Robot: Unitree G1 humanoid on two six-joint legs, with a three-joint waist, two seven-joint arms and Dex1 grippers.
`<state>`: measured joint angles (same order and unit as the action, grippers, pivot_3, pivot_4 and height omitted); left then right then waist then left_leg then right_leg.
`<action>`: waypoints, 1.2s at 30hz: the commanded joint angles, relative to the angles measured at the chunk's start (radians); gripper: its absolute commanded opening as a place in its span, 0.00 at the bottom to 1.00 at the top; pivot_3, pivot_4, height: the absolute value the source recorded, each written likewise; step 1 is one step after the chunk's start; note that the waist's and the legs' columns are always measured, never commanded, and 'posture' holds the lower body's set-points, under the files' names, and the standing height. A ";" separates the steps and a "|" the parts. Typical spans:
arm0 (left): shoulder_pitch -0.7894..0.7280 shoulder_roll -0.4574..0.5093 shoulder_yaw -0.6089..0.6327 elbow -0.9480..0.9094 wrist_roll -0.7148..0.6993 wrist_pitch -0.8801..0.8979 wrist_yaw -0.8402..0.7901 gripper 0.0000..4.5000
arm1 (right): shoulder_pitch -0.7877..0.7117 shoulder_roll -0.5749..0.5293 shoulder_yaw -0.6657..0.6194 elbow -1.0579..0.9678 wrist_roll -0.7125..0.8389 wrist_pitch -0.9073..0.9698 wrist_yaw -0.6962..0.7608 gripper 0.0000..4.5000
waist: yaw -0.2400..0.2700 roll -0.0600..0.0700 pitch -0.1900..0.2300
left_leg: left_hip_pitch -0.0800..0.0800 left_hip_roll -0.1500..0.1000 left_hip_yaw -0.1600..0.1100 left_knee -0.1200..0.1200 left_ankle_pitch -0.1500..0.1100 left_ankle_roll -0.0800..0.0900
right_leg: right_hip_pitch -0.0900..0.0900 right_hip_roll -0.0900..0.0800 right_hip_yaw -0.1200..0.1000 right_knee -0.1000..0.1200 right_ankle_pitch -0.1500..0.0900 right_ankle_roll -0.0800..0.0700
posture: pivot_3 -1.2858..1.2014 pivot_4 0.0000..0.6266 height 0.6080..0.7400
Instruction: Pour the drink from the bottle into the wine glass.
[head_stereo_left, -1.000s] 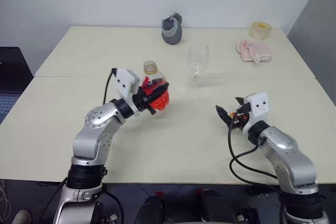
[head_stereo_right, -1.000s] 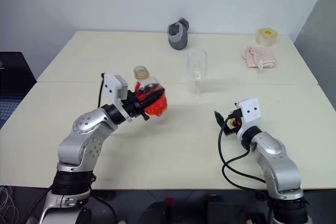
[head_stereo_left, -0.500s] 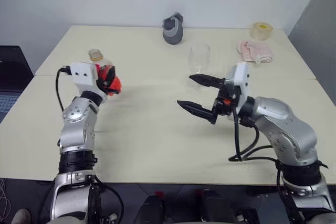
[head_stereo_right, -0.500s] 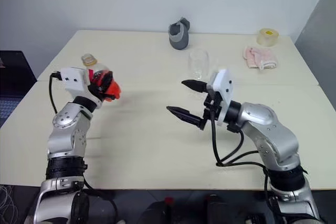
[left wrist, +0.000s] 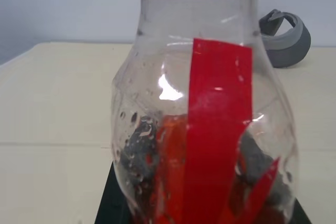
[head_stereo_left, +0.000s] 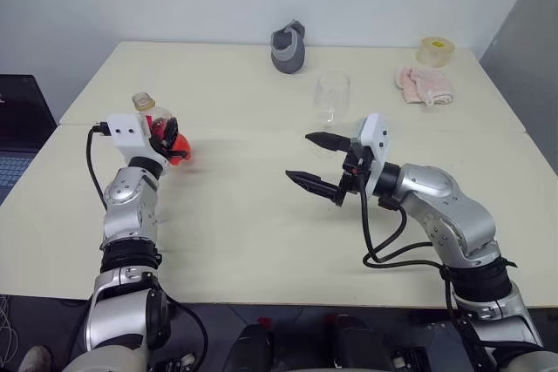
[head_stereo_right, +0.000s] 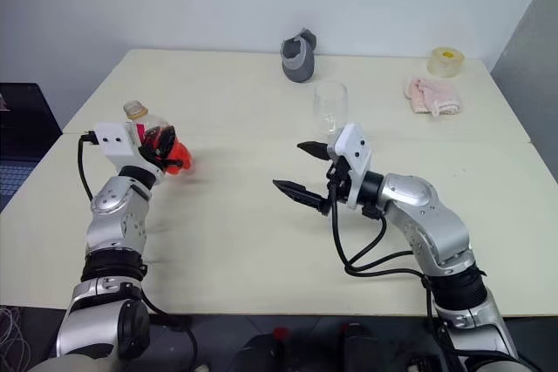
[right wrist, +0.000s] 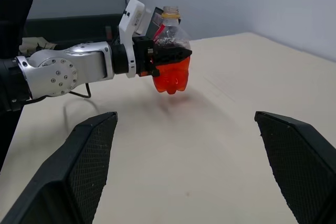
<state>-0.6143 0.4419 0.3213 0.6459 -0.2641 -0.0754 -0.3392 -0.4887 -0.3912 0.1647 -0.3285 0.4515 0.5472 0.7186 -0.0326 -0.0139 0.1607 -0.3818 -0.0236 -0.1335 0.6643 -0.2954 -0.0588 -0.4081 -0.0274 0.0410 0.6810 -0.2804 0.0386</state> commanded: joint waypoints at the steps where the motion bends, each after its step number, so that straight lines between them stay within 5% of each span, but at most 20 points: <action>1: -0.028 0.020 0.005 0.038 0.016 -0.077 -0.012 0.23 | 0.001 0.006 -0.007 -0.038 -0.001 -0.018 -0.005 0.99 | 0.000 0.000 0.000 | 0.000 0.000 0.000 0.000 0.000 0.000 | 0.000 0.000 0.000 0.000 0.000 0.000 | 0.52 0.24 1.00; 2: -0.031 0.023 0.003 0.054 0.021 -0.087 -0.011 0.23 | 0.002 0.007 -0.009 -0.039 -0.001 -0.016 -0.008 0.99 | 0.000 0.000 0.000 | 0.000 0.000 0.000 0.000 0.000 0.000 | 0.000 0.000 0.000 0.000 0.000 0.000 | 0.52 0.24 1.00; 13: -0.034 0.025 0.000 0.100 0.024 -0.114 -0.026 0.99 | -0.018 0.018 -0.023 -0.017 0.001 -0.017 -0.032 1.00 | -0.001 0.000 0.000 | 0.000 0.000 0.000 0.000 0.000 0.000 | 0.000 0.000 0.000 0.001 0.000 0.000 | 0.52 0.24 1.00; 36: 0.384 -0.049 0.025 -0.625 -0.058 0.257 0.113 0.99 | -0.012 0.015 -0.019 -0.003 -0.004 -0.032 -0.020 1.00 | 0.000 0.000 0.000 | 0.001 0.001 -0.001 0.000 0.000 0.000 | 0.000 -0.002 0.000 0.001 0.000 0.000 | 0.52 0.24 1.00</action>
<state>-0.2386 0.3931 0.3223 0.1016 -0.3080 0.1689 -0.2385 -0.4972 -0.3771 0.1623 -0.3061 0.4496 0.5351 0.6966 -0.0327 -0.0140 0.1606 -0.3809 -0.0223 -0.1340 0.6641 -0.2956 -0.0585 -0.4076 -0.0297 0.0411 0.6817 -0.2803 0.0385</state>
